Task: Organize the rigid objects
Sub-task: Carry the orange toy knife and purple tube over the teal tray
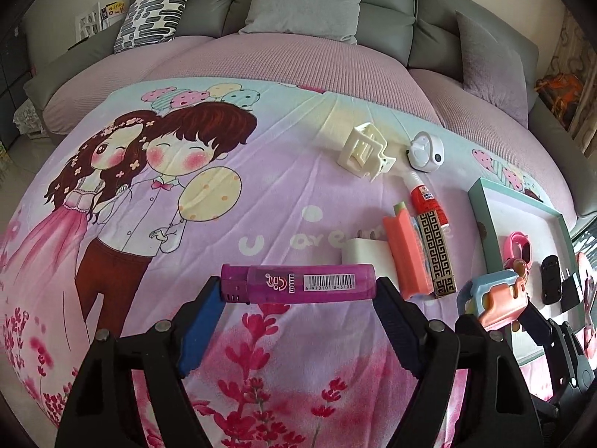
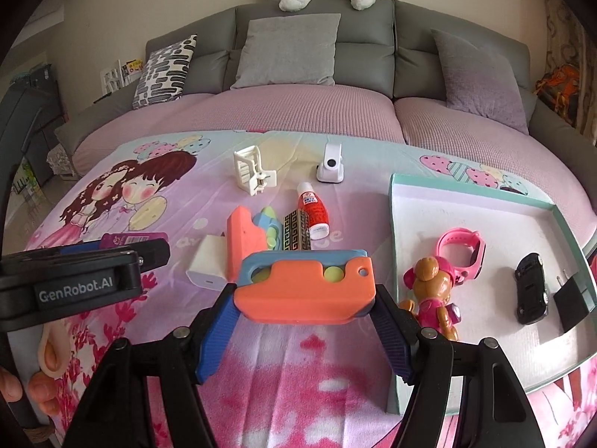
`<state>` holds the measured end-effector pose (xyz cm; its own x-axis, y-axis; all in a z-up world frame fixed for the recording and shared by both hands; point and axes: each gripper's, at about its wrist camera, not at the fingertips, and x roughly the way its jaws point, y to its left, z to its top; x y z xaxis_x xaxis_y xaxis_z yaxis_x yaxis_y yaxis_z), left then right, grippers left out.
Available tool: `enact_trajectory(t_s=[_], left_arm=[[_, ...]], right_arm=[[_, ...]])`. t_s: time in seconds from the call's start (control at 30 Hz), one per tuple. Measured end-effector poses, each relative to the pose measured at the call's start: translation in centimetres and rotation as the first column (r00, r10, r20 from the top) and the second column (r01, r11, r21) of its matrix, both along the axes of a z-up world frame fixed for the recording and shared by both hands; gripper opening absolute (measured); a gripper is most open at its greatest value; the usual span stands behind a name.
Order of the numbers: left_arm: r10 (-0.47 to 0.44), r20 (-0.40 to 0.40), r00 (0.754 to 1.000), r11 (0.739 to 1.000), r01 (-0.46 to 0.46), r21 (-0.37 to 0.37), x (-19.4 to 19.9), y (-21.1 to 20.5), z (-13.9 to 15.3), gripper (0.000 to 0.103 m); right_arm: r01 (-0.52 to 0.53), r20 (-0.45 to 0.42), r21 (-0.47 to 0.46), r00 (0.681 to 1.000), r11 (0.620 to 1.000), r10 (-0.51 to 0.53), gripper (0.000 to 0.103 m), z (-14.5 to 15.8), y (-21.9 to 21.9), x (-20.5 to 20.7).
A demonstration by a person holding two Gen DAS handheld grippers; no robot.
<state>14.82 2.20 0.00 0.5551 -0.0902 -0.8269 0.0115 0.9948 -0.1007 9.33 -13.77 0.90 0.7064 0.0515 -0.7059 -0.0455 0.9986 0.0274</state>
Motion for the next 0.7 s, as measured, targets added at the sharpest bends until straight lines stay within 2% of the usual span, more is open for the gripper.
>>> enact_trajectory(t_s=[0.2, 0.37, 0.43, 0.57, 0.7], left_arm=[[-0.032, 0.038, 0.999, 0.999, 0.032, 0.006, 0.5, -1.9, 1.8, 0.082], [-0.076, 0.044, 0.996, 0.997, 0.075, 0.010, 1.3, -4.4, 2.6, 0.082], [-0.103, 0.041, 0.994, 0.995, 0.103, -0.002, 1.6, -5.6, 2.8, 0.082], [-0.159, 0.038, 0.986, 0.987, 0.159, 0.024, 2.1, -8.5, 2.9, 0.082], [-0.204, 0.045, 0.978, 0.979, 0.203, 0.035, 2.7, -11.5, 3.4, 0.082]], right_arm=[[0.103, 0.053, 0.037, 0.993, 0.994, -0.105, 0.073, 2.1, -3.8, 2.0], [0.212, 0.084, 0.075, 0.972, 0.974, -0.218, 0.073, 3.2, -8.5, 2.9], [0.260, 0.086, 0.080, 0.960, 0.962, -0.267, 0.073, 3.3, -10.4, 3.1], [0.348, 0.095, 0.101, 0.929, 0.932, -0.357, 0.073, 3.5, -14.6, 3.0], [0.437, 0.103, 0.105, 0.889, 0.893, -0.447, 0.073, 3.5, -18.4, 2.3]])
